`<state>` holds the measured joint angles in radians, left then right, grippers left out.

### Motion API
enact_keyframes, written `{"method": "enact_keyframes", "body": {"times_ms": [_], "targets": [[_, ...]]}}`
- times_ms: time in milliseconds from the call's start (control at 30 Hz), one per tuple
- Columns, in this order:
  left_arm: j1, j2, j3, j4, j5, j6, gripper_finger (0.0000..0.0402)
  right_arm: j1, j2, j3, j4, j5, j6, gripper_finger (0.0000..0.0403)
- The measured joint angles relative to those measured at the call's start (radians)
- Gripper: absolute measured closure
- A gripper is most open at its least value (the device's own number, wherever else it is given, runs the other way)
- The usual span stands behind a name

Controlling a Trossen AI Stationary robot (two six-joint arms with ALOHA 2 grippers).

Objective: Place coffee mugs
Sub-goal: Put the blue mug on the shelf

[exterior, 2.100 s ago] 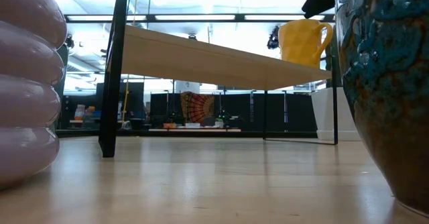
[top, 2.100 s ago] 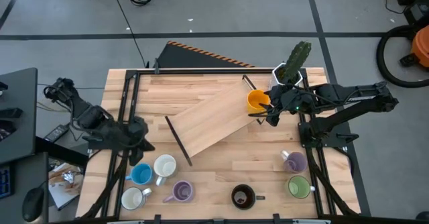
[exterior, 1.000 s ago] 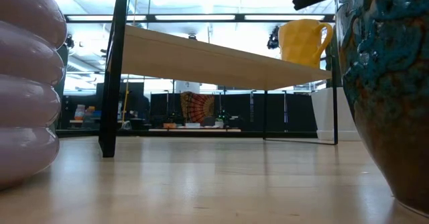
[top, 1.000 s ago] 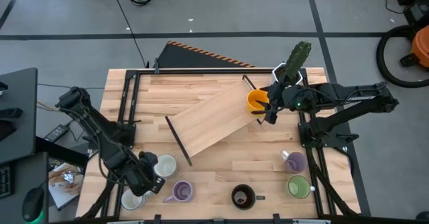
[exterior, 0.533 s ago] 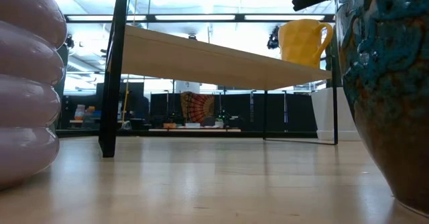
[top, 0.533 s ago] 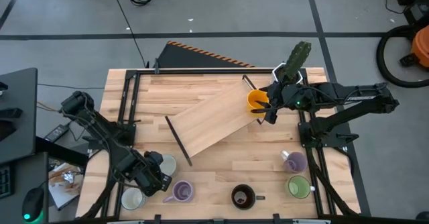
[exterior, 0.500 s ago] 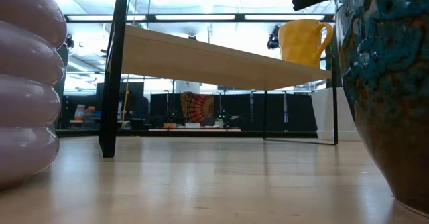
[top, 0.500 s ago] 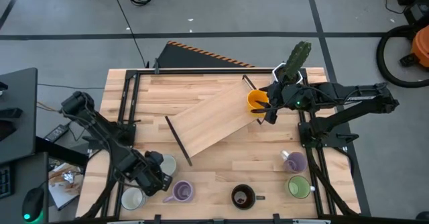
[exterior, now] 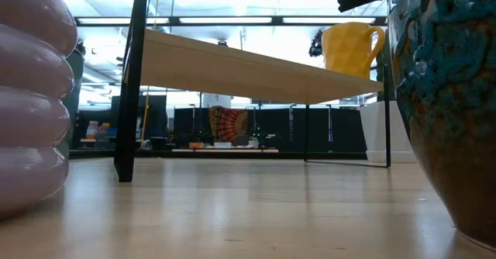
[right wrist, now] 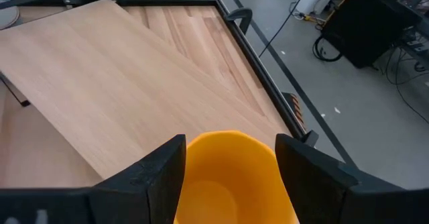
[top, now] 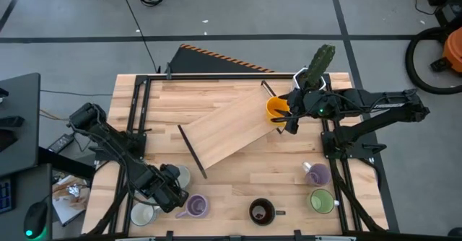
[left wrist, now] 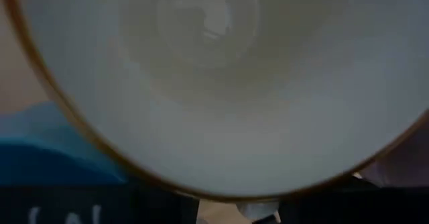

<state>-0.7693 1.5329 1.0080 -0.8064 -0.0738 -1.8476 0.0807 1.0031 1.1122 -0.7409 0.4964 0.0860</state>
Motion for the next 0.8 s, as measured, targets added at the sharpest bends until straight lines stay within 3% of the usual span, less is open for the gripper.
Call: {"method": "enact_keyframes", "body": {"times_ms": [267,600,800], "targets": [[0.016,0.007,0.0,0.028,0.0,0.049,0.0256,0.0,0.0,0.0,0.008,0.0,0.0,0.0167],[0.016,0.004,0.001,0.022,-0.006,0.062,0.0345,0.0,0.0,0.0,0.007,-0.001,0.001,0.0167],[0.016,0.004,0.001,0.022,-0.003,0.08,0.0345,0.0,0.0,0.0,0.007,-0.001,0.001,0.0167]]}}
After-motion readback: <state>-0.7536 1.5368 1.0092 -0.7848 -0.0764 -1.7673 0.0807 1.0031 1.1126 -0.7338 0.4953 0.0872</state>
